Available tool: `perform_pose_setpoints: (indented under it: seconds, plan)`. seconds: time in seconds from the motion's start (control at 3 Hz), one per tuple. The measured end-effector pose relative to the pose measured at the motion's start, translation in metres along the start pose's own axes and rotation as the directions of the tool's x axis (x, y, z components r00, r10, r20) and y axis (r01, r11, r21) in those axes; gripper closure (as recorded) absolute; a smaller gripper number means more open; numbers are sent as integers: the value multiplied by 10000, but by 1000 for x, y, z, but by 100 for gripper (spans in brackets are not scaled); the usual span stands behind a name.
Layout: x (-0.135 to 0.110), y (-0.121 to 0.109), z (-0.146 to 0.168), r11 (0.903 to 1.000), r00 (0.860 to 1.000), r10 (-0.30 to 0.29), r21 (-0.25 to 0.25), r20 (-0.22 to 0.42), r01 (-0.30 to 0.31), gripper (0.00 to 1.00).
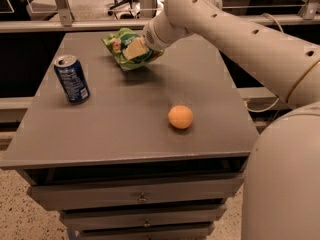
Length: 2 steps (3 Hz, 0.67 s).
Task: Move green rice chip bag near orange
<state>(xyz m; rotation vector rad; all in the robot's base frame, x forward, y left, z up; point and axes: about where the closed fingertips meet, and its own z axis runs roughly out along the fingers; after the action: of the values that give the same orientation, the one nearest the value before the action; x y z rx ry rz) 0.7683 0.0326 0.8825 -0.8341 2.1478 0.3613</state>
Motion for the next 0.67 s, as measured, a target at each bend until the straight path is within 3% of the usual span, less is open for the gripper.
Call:
perform_pose_setpoints:
  seconds: [0.67]
  plan:
    - [9,0,-46,9990,9990,188,424,-400,-171,100]
